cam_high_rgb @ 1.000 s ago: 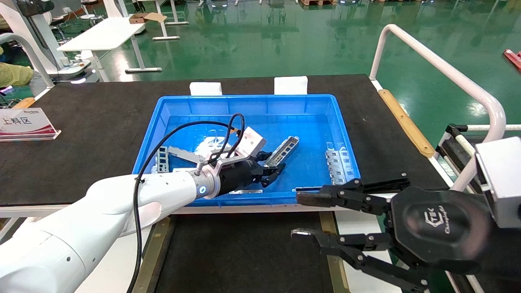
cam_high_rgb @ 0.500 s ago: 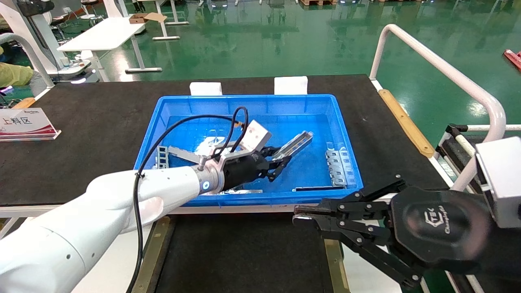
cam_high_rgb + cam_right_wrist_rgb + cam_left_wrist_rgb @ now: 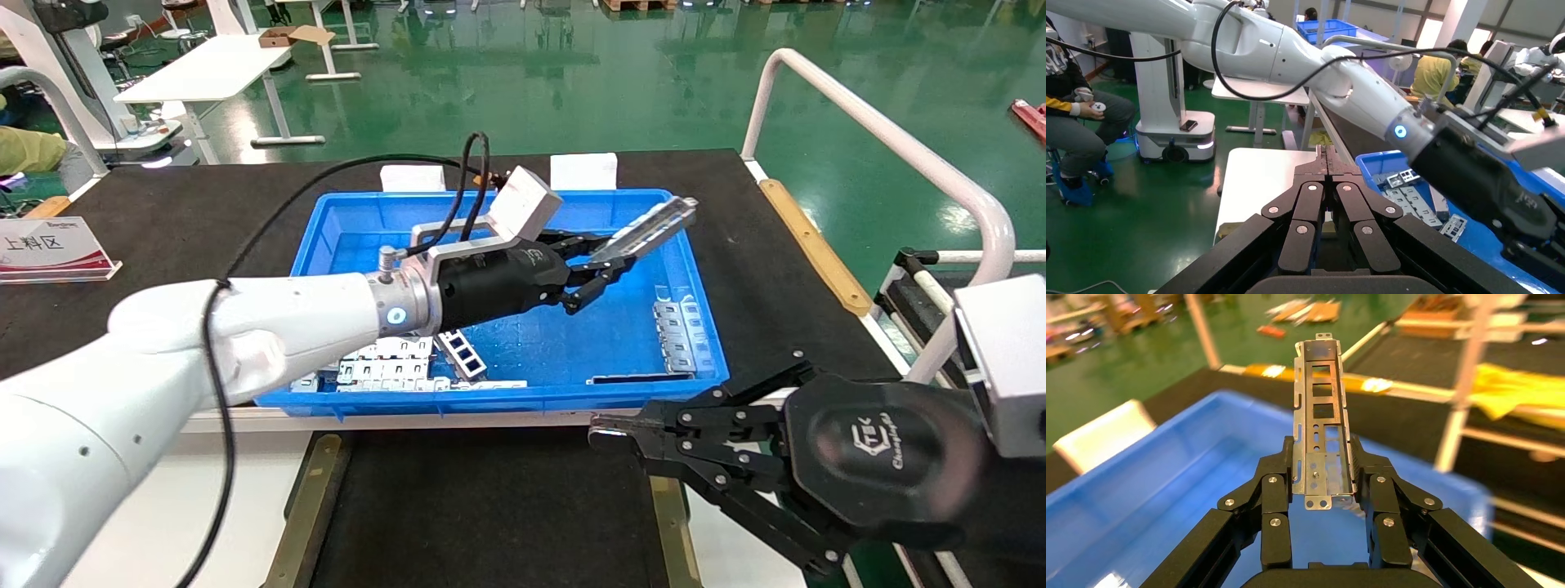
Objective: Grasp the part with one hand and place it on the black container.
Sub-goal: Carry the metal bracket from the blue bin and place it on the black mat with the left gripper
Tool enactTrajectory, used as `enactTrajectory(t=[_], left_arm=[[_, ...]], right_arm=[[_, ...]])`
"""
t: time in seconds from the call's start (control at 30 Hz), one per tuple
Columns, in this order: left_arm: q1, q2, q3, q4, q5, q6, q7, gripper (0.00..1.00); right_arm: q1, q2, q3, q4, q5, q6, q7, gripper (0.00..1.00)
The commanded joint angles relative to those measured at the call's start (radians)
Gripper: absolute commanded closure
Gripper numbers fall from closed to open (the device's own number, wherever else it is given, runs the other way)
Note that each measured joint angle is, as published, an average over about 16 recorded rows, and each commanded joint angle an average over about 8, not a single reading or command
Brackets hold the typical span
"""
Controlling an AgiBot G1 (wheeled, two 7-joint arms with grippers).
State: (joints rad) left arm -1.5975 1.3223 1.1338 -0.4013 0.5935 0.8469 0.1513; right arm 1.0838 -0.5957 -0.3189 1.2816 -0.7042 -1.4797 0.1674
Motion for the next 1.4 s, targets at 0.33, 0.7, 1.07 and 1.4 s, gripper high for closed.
enactTrajectory(t=[0.33,0.7,1.07,1.4], left_arm=[[0.004,-0.085,-0.010,0.006,-0.036,0.282,0.037,1.00],[0.095,-0.226,-0.004,-0.185,-0.061,0.376,-0.017,1.00],[0.293,-0.433,0.034,-0.499,-0.077,0.276,-0.128,1.00],[0.481,-0.546,0.079,-0.718,-0.079,0.051,-0.197,1.00]], right_arm=[[0.000,0.000,0.000,0.000,0.000,0.000,0.000,1.00],[0.000,0.000,-0.001,0.000,0.001,0.000,0.000,1.00],[0.000,0.000,-0.001,0.000,0.001,0.000,-0.001,1.00],[0.000,0.001,-0.001,0.000,0.001,0.001,-0.001,1.00]])
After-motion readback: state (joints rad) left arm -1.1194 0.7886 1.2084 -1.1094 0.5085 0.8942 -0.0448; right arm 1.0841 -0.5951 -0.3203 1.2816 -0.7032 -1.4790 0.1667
